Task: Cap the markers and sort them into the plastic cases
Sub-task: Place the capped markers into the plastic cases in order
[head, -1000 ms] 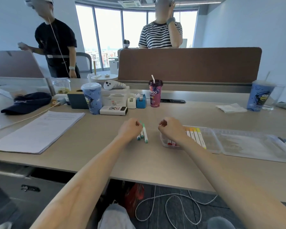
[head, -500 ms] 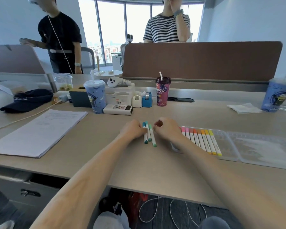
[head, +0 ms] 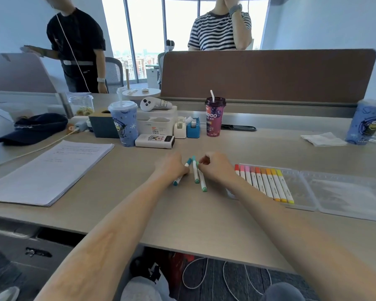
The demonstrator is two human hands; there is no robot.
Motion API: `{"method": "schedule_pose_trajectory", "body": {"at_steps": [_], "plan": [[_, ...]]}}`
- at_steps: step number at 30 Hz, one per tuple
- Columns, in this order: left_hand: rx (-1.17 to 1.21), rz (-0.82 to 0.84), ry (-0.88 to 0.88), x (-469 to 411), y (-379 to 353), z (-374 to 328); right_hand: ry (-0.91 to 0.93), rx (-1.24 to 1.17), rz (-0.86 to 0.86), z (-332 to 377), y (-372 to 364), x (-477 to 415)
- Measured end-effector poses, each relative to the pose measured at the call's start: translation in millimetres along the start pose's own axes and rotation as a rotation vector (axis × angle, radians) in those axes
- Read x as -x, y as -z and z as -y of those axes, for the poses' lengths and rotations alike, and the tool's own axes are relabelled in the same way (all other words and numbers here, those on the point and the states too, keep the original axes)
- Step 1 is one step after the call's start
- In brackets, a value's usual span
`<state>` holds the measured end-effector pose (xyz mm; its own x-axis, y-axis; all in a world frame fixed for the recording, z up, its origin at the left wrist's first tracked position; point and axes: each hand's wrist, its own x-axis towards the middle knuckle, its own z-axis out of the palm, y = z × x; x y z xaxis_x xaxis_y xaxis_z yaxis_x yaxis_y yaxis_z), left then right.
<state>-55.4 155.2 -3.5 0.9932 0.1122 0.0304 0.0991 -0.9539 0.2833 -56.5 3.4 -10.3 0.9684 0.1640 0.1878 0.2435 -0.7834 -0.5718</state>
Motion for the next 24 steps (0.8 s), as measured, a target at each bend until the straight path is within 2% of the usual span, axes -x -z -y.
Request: {"method": "schedule_pose_trajectory", "body": {"at_steps": [5, 10, 15, 21, 24], "plan": [[0.067, -0.025, 0.008, 3.6, 1.3, 1.9, -0.002, 0.052, -0.004, 1.9, -1.5, 2.9], [0.360, -0.032, 0.065, 11.2, 3.8, 13.7, -0.055, 0.103, 0.046, 12.0, -10.5, 0.4], [0.567, -0.041, 0.090, 23.9, 10.2, 30.9, -0.089, 0.267, 0.022, 20.9, -19.8, -6.3], [0.659, -0.037, 0.113, 31.1, 19.0, 47.1, -0.141, 0.438, -0.036, 29.1, -23.6, -6.2], [0.676, -0.027, 0.119, 35.0, 24.4, 49.1, -0.197, 0.336, -0.067, 33.1, -18.6, -5.0]]}}
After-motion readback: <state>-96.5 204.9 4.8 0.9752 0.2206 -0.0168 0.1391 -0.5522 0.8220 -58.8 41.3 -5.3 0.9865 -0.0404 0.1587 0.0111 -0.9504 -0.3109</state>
